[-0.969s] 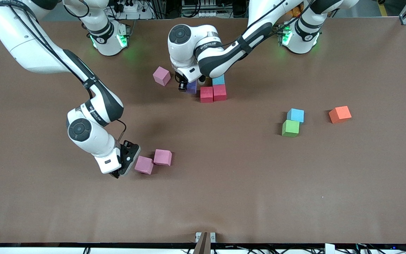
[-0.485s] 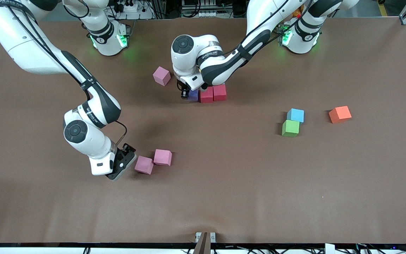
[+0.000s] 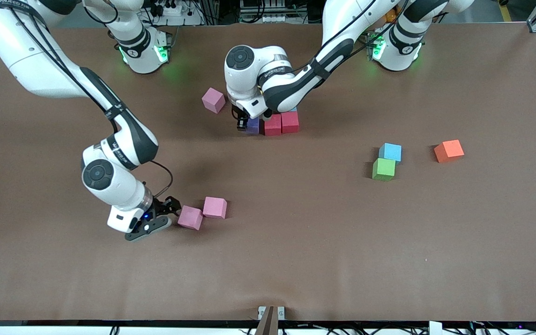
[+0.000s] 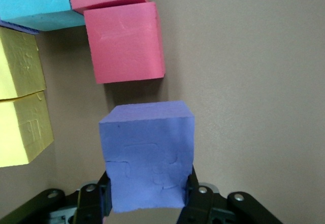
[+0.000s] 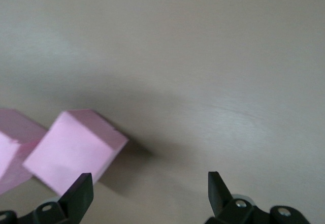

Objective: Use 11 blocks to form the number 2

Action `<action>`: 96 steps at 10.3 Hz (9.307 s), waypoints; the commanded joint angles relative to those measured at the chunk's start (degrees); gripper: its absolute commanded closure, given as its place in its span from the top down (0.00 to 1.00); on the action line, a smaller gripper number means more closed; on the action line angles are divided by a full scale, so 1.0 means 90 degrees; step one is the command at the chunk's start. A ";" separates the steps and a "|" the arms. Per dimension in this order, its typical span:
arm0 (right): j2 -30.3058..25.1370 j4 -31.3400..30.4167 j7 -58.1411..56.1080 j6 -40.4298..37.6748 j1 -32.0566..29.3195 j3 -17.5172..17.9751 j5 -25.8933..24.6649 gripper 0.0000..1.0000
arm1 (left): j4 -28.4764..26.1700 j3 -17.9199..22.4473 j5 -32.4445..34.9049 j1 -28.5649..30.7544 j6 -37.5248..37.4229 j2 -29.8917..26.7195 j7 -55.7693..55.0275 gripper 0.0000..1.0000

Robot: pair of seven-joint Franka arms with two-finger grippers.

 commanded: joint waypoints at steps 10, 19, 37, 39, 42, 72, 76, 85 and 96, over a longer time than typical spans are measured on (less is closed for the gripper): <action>0.0137 0.0580 0.3464 -0.0106 0.1583 -0.1211 0.1520 1.00 | -0.0054 0.0097 0.0202 -0.0042 0.0110 0.0228 -0.1389 0.24; 0.0323 0.0619 0.3543 0.0158 0.2161 -0.1728 0.1471 1.00 | -0.0103 0.0097 0.0231 -0.0100 0.0139 0.0404 -0.1487 0.24; 0.0548 0.0775 0.3797 0.0178 0.2444 -0.1962 0.1451 0.78 | -0.0221 -0.0030 0.0075 0.0250 -0.0377 -0.0727 -0.1410 1.00; 0.0538 0.0756 0.3797 0.0168 0.2454 -0.2031 0.1432 0.66 | -0.0230 -0.0020 0.0133 0.0407 -0.1106 -0.1165 -0.0777 1.00; 0.0314 0.0756 0.3777 0.0041 0.2454 -0.2031 0.1471 0.47 | -0.0221 -0.0020 0.0183 0.1166 -0.1746 -0.1733 0.0988 1.00; -0.1258 -0.1918 0.4598 0.0839 0.4584 -0.1397 0.1334 0.48 | -0.1928 -0.0089 -0.1067 0.5897 -0.1514 -0.2096 1.4861 1.00; -0.1416 -0.2174 0.4859 0.0900 0.4202 -0.0996 0.1324 0.47 | -0.1988 0.0146 -0.1067 0.5428 -0.1288 -0.1911 1.4861 1.00; -0.1435 -0.2428 0.5476 0.0910 0.4398 -0.1006 0.0807 0.46 | -0.2827 0.0127 -0.0297 0.5349 -0.0243 -0.1695 1.4900 1.00; -0.1376 -0.2428 0.5965 0.0978 0.4485 -0.1006 0.0797 0.44 | -0.2984 0.0126 0.0221 0.5359 -0.0232 -0.1647 1.4968 1.00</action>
